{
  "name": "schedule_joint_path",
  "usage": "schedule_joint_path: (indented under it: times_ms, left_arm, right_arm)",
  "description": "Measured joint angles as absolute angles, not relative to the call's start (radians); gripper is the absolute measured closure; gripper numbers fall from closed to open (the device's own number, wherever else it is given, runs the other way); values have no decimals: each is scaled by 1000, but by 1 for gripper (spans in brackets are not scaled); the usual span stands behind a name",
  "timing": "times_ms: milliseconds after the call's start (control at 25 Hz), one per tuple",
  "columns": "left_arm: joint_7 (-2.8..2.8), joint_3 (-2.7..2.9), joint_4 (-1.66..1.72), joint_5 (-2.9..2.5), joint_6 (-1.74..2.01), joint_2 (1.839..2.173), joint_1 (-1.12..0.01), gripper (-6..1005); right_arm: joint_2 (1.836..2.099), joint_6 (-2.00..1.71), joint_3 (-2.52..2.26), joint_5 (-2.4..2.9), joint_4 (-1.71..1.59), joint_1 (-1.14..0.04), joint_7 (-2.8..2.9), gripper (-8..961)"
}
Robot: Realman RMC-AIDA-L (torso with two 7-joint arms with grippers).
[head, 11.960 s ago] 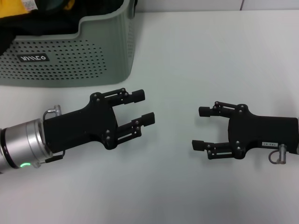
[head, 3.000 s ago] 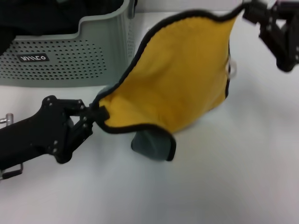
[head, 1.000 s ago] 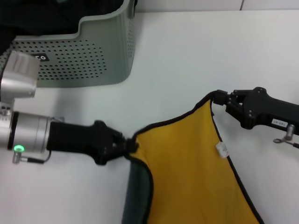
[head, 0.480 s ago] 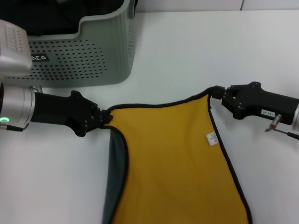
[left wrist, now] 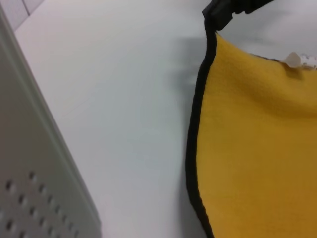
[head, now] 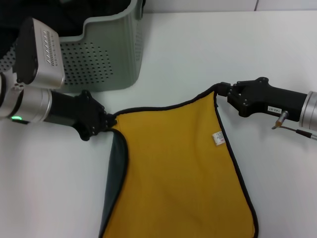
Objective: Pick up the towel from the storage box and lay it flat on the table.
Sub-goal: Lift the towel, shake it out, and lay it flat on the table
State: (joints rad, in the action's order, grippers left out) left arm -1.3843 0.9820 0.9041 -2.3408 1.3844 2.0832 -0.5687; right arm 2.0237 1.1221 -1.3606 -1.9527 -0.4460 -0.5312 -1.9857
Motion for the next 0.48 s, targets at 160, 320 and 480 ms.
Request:
schedule_joint_path:
  times_ms: [160, 320, 480]
  left_arm:
    - [-1334, 982, 964, -2357, 1384, 2087, -560, 958]
    - [-1259, 989, 1019, -2353, 1384, 2090, -544, 958]
    - [-1207, 1037, 1068, -2355, 1383, 2091, -526, 954]
  right_arm:
    - [2023, 1103, -1361, -1953, -446, -532, -1985, 911]
    - [2023, 1096, -1359, -1957, -443, -532, -1986, 909]
    - [2023, 1076, -1359, -1959, -442, -531, -1983, 908]
